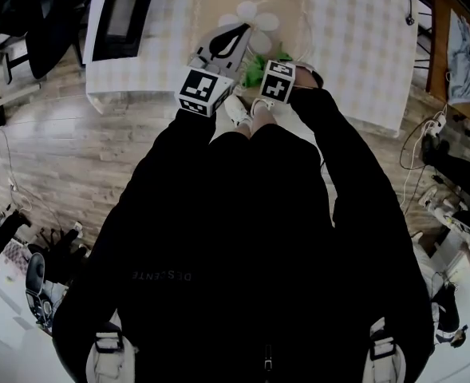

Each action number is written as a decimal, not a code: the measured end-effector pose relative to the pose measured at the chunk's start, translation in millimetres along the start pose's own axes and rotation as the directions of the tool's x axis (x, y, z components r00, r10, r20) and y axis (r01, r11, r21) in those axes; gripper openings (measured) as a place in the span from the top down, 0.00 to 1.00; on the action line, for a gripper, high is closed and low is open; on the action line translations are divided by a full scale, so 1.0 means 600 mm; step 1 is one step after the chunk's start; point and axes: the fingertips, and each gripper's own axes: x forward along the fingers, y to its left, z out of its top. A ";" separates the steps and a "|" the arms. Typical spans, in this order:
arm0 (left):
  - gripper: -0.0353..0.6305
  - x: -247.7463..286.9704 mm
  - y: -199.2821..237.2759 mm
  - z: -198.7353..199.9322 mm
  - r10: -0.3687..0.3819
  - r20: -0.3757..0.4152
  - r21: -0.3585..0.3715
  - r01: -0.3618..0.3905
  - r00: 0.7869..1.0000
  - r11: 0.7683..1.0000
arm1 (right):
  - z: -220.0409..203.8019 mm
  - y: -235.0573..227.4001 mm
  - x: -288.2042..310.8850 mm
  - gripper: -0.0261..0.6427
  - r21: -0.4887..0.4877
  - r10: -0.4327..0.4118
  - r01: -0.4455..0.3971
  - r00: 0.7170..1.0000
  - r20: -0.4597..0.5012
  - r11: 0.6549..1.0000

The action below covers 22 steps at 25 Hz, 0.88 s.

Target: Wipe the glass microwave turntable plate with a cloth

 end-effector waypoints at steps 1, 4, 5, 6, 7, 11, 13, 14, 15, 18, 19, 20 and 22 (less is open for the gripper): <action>0.91 0.002 -0.001 0.001 -0.003 0.001 0.000 0.003 1.000 1.000 | -0.002 0.004 -0.001 0.81 -0.010 0.002 -0.003 1.000 -0.009 1.000; 0.91 0.009 0.000 0.001 -0.009 -0.003 -0.006 0.009 1.000 1.000 | -0.006 0.002 -0.008 0.81 -0.006 -0.001 0.001 1.000 -0.007 1.000; 0.91 0.011 -0.001 0.002 -0.011 -0.003 -0.005 0.011 1.000 1.000 | -0.007 -0.001 -0.012 0.81 0.002 -0.004 0.004 1.000 -0.001 1.000; 0.91 0.013 -0.002 0.004 -0.014 0.000 -0.003 0.014 1.000 1.000 | -0.008 -0.004 -0.017 0.81 0.009 -0.008 0.008 1.000 0.005 1.000; 0.91 0.015 -0.004 0.007 -0.016 0.004 -0.001 0.016 1.000 1.000 | -0.009 -0.008 -0.022 0.81 0.015 -0.013 0.013 1.000 0.010 1.000; 0.91 0.027 -0.002 0.015 -0.022 0.014 0.004 0.022 1.000 1.000 | -0.014 -0.039 -0.047 0.81 0.023 -0.056 0.056 0.998 0.018 0.998; 0.91 0.034 0.001 0.017 -0.021 0.015 0.003 0.021 1.000 1.000 | -0.015 -0.064 -0.060 0.81 0.029 -0.083 0.082 0.996 0.025 0.996; 0.91 0.037 0.002 0.018 -0.021 0.015 0.005 0.021 1.000 1.000 | -0.016 -0.077 -0.067 0.81 0.033 -0.095 0.094 0.995 0.029 0.995; 0.91 0.041 0.003 0.018 -0.021 0.015 0.005 0.021 1.000 1.000 | -0.017 -0.091 -0.075 0.81 0.037 -0.107 0.106 0.994 0.033 0.994; 0.91 0.053 0.009 0.019 -0.017 0.013 -0.005 0.017 1.000 1.000 | -0.024 -0.135 -0.097 0.81 0.049 -0.141 0.139 0.989 0.038 0.989; 0.91 0.058 0.011 0.020 -0.015 0.012 -0.006 0.015 1.000 1.000 | -0.026 -0.150 -0.103 0.81 0.057 -0.149 0.147 0.988 0.040 0.988; 0.91 0.063 0.013 0.021 -0.013 0.011 -0.006 0.014 1.000 1.000 | -0.029 -0.164 -0.108 0.81 0.067 -0.155 0.152 0.987 0.043 0.986; 0.91 0.074 0.017 0.023 -0.014 0.009 -0.003 0.014 1.000 1.000 | -0.036 -0.192 -0.118 0.81 0.088 -0.167 0.162 0.985 0.047 0.983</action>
